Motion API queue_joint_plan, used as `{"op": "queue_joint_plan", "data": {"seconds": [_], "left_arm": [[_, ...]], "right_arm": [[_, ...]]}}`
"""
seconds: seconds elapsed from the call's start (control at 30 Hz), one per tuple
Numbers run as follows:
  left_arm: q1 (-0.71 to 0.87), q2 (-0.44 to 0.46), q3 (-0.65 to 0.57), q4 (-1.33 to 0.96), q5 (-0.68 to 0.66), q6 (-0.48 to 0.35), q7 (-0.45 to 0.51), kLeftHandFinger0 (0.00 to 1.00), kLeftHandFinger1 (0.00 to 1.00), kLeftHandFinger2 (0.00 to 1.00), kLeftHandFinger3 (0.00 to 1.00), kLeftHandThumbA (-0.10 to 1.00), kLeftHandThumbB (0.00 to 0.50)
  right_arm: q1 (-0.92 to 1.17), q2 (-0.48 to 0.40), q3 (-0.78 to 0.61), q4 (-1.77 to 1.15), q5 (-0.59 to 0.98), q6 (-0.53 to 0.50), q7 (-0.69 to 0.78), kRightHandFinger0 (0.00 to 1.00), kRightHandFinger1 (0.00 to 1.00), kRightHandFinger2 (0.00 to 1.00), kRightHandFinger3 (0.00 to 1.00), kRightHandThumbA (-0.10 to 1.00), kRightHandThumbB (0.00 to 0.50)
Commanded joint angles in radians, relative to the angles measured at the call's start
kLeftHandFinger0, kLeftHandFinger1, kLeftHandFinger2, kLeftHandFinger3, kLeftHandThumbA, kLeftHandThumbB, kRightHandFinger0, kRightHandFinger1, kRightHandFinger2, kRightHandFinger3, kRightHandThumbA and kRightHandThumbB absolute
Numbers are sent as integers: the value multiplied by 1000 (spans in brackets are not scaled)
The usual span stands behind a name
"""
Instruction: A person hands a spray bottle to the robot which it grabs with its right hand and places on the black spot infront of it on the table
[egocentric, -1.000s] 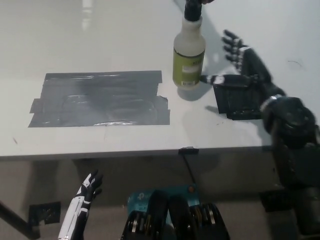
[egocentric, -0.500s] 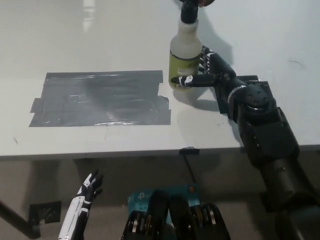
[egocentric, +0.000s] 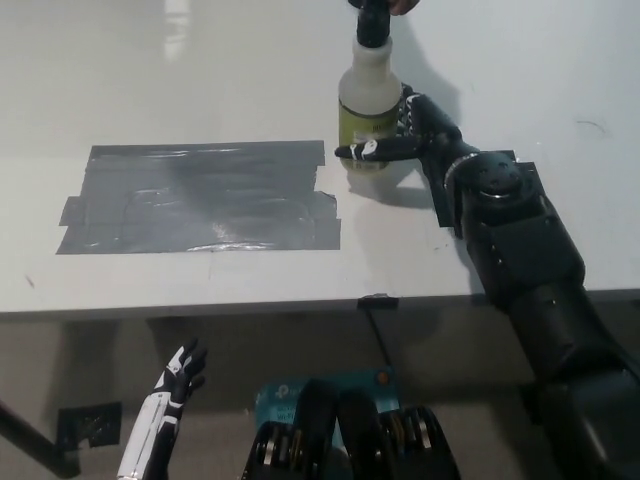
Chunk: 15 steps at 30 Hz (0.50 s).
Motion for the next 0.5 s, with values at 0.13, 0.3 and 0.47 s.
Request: {"op": "queue_joint_plan", "data": {"seconds": [0.13, 0.3, 0.47], "left_arm": [[-7, 0, -5, -26, -8, -12, -12, 1000, 1000, 1000, 1000, 1000, 6], [-14, 3, 0, -29, -9, -7, -16, 1000, 1000, 1000, 1000, 1000, 25], [-20, 7, -2, -25, 6, -22, -13, 1000, 1000, 1000, 1000, 1000, 7]], "right_arm": [[-115, 41, -18, 40, -2, -192, -60, 1000, 932, 890, 1000, 845, 464], [-125, 62, -38, 112, -15, -331, -150, 1, 36, 180, 109, 686, 499], [-109, 67, -47, 124, -6, -352, -149, 78, 287, 508, 394, 687, 500]]}}
